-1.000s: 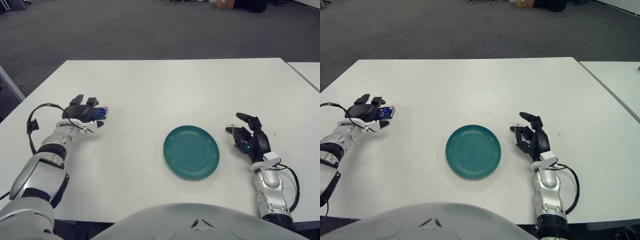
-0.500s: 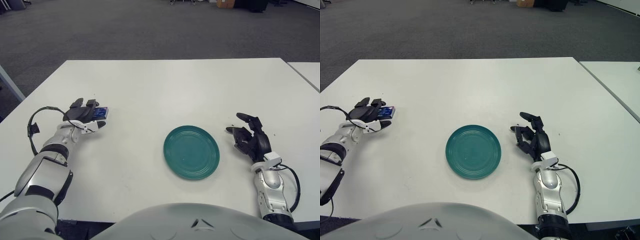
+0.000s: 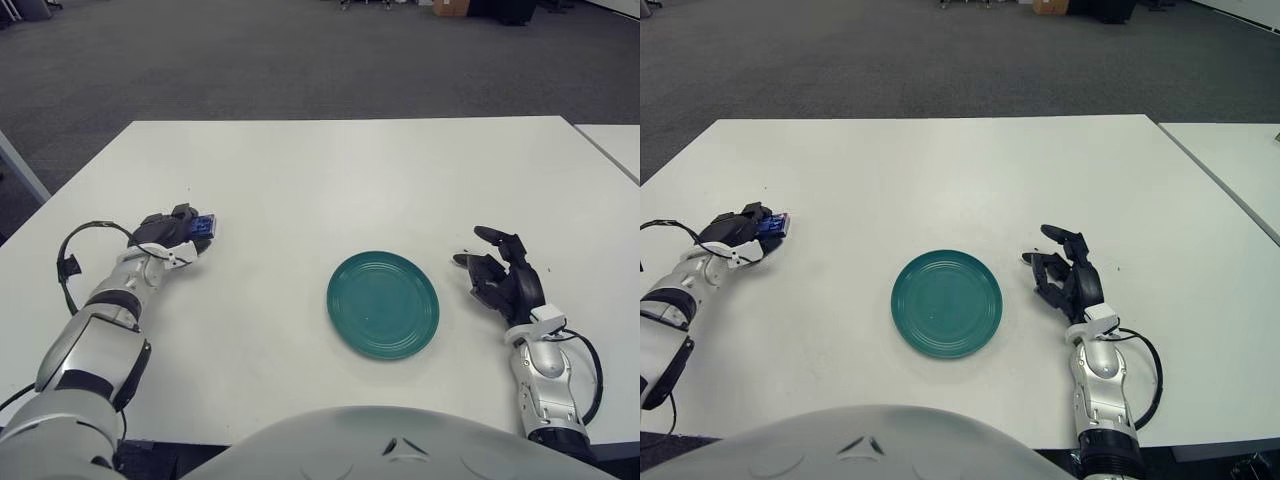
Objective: Put the gum into the plate.
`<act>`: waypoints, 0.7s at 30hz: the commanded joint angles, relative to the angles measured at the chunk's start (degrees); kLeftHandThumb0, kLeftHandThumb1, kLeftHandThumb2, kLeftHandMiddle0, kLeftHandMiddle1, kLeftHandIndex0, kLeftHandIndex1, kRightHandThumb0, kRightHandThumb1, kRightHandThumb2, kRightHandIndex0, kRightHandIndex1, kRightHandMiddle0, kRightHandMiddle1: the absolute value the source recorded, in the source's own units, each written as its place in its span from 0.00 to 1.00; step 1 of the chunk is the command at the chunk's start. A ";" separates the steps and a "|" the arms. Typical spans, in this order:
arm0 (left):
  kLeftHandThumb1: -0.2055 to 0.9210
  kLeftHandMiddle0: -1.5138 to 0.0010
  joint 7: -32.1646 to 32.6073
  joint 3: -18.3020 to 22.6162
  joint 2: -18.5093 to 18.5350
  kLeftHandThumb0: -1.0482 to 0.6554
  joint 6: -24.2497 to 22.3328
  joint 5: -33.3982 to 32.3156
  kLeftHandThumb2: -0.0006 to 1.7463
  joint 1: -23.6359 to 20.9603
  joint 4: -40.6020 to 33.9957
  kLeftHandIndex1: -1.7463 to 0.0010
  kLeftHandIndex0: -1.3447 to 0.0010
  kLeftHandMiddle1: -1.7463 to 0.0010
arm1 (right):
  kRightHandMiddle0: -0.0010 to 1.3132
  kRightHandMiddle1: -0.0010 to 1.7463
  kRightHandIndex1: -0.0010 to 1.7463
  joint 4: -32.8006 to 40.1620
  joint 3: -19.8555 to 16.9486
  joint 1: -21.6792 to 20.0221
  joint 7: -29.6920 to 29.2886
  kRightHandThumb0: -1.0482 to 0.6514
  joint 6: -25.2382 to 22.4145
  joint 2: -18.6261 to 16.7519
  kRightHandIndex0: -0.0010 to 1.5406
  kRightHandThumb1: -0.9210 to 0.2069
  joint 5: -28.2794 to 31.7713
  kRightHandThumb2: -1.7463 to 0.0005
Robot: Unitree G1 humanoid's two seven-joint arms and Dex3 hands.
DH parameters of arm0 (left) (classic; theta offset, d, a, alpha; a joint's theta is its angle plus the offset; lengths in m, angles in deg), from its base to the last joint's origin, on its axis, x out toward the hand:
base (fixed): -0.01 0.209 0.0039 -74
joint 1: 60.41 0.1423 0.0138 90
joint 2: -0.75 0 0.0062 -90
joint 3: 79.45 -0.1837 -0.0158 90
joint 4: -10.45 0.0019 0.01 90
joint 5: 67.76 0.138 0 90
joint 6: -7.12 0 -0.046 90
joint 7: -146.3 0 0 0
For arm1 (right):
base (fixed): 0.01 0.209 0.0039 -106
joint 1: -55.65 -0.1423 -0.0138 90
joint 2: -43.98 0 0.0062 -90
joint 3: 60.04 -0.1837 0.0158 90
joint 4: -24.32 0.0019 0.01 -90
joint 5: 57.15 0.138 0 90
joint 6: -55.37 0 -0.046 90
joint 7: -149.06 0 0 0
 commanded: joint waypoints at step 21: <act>0.37 0.52 -9.59 -1.82 -0.01 0.61 -4.47 -1.43 0.81 -0.19 0.96 0.00 0.66 0.05 | 0.00 0.56 0.40 -11.43 0.51 3.66 -1.63 0.36 0.88 -0.86 0.37 0.06 -2.38 0.60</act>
